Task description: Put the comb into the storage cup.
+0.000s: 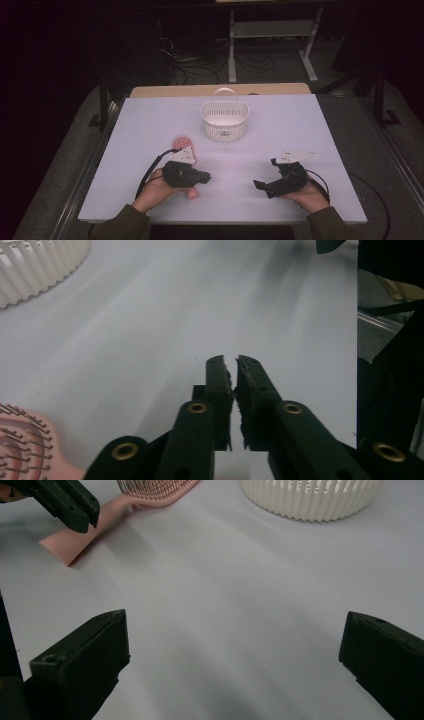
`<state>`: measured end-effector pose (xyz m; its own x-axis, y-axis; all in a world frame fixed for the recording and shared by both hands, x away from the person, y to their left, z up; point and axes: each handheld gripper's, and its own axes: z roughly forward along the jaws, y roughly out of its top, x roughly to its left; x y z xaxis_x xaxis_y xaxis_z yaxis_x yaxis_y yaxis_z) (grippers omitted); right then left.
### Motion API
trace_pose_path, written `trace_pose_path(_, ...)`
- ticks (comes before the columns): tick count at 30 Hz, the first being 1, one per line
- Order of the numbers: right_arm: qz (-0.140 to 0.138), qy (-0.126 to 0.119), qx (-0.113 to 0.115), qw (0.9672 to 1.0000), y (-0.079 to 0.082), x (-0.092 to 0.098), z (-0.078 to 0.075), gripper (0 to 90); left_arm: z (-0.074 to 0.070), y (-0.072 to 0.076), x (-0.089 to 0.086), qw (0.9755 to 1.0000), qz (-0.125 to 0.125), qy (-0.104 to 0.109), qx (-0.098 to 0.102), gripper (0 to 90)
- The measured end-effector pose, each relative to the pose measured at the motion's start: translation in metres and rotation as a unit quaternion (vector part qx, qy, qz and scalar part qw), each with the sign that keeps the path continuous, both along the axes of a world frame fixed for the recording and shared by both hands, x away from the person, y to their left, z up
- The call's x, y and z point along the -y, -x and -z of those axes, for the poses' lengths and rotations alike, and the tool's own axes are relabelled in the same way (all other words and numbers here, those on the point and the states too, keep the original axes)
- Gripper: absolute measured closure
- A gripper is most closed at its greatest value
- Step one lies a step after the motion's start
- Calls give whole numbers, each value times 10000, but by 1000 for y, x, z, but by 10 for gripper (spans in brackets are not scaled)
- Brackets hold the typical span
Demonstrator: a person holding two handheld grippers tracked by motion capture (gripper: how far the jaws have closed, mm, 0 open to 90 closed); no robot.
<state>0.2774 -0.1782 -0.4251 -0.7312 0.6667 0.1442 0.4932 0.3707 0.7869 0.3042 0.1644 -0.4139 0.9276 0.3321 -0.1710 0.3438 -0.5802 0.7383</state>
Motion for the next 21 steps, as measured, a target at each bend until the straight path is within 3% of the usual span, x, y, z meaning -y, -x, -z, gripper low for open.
trace_pose_path(2,-2,-5,1,10000,0,0,0,0,0,1,0,10000,16,-3,-44,900)
trace_pose_path(21,-6,24,1,10000,0,0,0,0,8,11,5,9990,190,-342,-227,900)
